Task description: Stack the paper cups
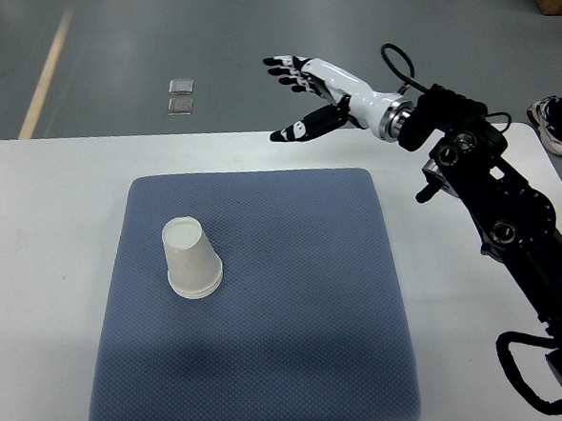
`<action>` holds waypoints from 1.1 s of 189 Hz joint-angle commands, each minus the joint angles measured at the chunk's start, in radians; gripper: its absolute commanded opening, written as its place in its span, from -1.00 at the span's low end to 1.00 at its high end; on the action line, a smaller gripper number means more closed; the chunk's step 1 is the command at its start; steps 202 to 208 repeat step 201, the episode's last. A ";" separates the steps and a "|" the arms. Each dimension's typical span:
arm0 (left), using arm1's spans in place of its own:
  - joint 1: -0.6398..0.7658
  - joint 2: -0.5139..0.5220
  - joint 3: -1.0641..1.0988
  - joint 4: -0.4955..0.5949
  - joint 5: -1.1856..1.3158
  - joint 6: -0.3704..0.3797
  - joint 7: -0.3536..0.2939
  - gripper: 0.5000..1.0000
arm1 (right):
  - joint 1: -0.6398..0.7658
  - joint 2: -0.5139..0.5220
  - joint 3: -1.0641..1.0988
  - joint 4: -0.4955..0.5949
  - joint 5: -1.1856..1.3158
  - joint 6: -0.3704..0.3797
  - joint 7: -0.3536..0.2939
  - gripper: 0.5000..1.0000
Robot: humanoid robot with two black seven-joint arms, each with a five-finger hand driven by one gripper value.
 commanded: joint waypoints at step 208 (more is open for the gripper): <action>0.000 0.000 0.000 0.000 0.000 0.000 0.000 1.00 | -0.241 0.000 0.099 -0.037 0.530 -0.433 0.074 0.70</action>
